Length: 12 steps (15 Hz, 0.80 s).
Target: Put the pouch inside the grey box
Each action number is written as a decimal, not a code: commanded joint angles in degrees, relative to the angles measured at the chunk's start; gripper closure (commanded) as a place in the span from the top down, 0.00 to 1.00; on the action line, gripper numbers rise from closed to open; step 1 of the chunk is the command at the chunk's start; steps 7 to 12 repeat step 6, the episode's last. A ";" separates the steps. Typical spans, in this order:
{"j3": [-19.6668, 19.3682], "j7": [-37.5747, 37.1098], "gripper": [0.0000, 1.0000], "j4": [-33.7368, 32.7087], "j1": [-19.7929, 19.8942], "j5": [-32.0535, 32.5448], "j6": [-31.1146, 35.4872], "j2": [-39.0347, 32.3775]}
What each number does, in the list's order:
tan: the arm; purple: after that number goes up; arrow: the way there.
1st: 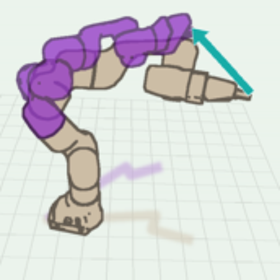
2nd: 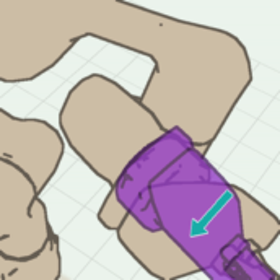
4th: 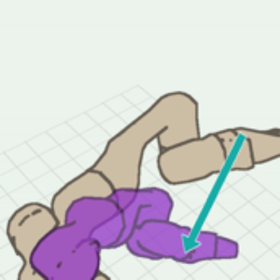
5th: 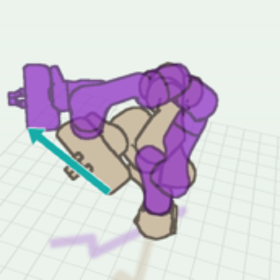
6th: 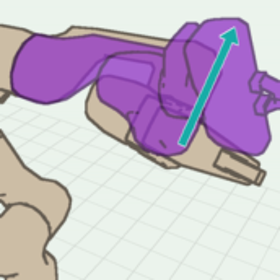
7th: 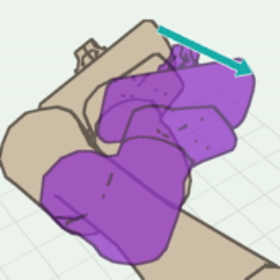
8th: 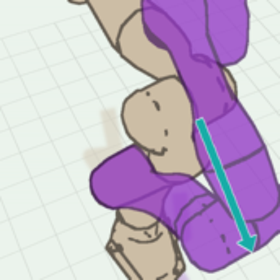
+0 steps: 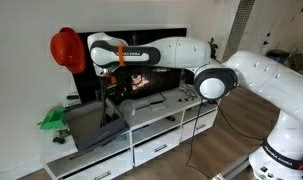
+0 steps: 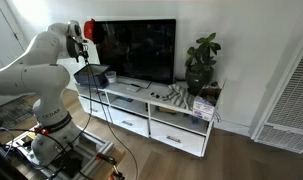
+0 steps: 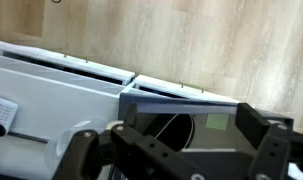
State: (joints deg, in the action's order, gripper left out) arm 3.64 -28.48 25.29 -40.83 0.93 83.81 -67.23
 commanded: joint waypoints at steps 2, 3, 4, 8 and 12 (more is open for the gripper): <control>-3.44 6.12 1.00 0.54 -1.65 4.89 -3.08 3.93; -2.11 3.87 1.00 0.68 -0.95 2.83 -1.58 2.62; -2.49 4.54 1.00 0.64 -1.01 3.35 -1.60 3.15; -2.83 5.14 1.00 0.60 -0.99 3.69 -1.62 3.64; -2.83 5.14 1.00 0.60 -0.99 3.69 -1.62 3.64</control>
